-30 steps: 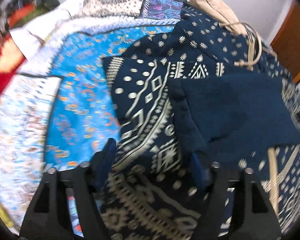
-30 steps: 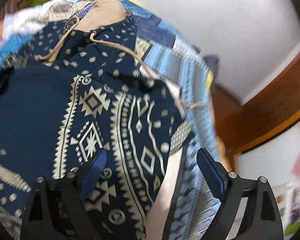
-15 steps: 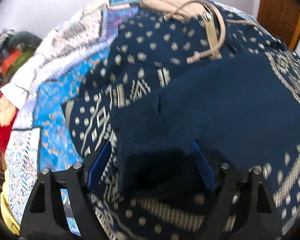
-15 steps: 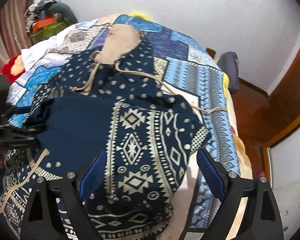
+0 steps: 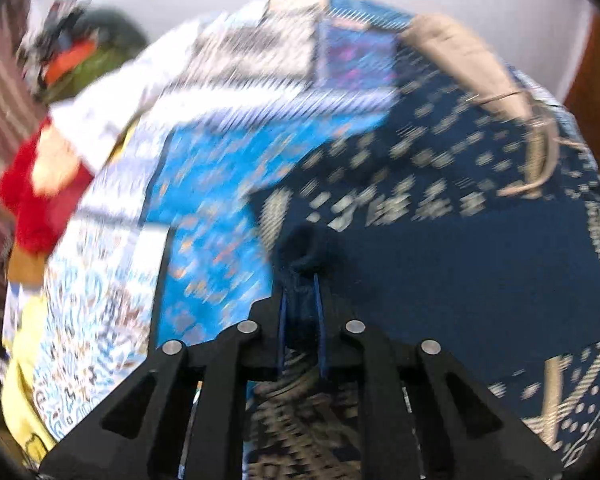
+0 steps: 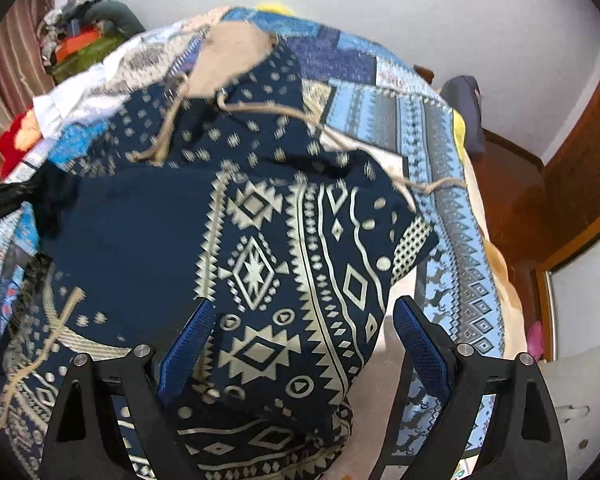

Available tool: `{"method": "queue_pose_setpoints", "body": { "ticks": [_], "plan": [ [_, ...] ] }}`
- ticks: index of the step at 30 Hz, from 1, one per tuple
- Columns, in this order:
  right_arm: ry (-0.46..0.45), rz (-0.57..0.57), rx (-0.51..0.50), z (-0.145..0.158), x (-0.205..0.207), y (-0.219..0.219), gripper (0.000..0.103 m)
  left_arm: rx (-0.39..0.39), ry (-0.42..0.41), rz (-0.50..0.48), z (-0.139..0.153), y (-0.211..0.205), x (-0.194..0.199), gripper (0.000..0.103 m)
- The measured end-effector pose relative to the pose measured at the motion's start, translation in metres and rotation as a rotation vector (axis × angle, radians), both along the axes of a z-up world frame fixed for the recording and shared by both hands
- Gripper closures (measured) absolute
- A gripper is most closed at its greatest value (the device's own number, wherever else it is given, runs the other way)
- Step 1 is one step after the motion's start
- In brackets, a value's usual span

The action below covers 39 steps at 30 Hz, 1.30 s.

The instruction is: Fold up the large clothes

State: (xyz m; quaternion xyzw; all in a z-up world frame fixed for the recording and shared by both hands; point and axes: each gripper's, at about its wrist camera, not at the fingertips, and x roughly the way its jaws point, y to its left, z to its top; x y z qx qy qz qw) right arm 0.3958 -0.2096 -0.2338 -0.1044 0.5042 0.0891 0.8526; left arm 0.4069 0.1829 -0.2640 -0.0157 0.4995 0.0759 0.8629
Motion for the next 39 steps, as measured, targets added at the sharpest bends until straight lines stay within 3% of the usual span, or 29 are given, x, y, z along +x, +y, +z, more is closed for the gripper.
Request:
{"method": "queue_pose_setpoints", "body": {
  "ticks": [5, 8, 10, 11, 14, 17, 21, 24, 28, 34, 39],
  "plan": [
    [0.043, -0.009, 0.029, -0.011, 0.001, -0.007, 0.012, 0.106, 0.114, 0.059, -0.038, 0.025, -0.016, 0.088],
    [0.074, -0.033, 0.065, -0.007, 0.005, -0.016, 0.012, 0.096, 0.157, 0.056, -0.046, 0.037, -0.028, 0.083],
    [0.075, -0.041, 0.07, 0.0, 0.006, -0.019, 0.012, 0.082, 0.143, 0.043, -0.038, 0.04, -0.038, 0.073],
    [0.063, -0.042, 0.066, 0.006, 0.006, -0.021, 0.012, 0.08, 0.123, 0.035, -0.029, 0.041, -0.042, 0.062],
    [0.007, -0.033, 0.057, 0.029, 0.007, -0.022, 0.012, 0.083, 0.045, 0.005, 0.002, 0.037, -0.049, 0.045],
    [-0.058, -0.017, 0.07, 0.058, 0.013, -0.02, 0.012, 0.092, -0.048, -0.052, 0.046, 0.025, -0.047, 0.04],
    [-0.159, 0.007, 0.1, 0.102, 0.029, -0.012, 0.009, 0.075, -0.175, -0.095, 0.103, 0.002, -0.031, 0.022],
    [-0.221, 0.018, 0.137, 0.129, 0.045, -0.003, 0.005, 0.044, -0.263, -0.118, 0.134, -0.013, -0.012, 0.012],
    [-0.265, 0.034, 0.213, 0.152, 0.073, 0.013, 0.0, 0.025, -0.316, -0.157, 0.156, -0.036, 0.02, 0.008],
    [-0.17, 0.01, 0.277, 0.137, 0.143, 0.037, 0.0, -0.013, -0.244, -0.201, 0.144, -0.058, 0.087, 0.006],
    [-0.043, -0.037, 0.297, 0.087, 0.205, 0.055, 0.0, -0.104, -0.151, -0.157, 0.107, -0.061, 0.15, 0.006]
  ]
}}
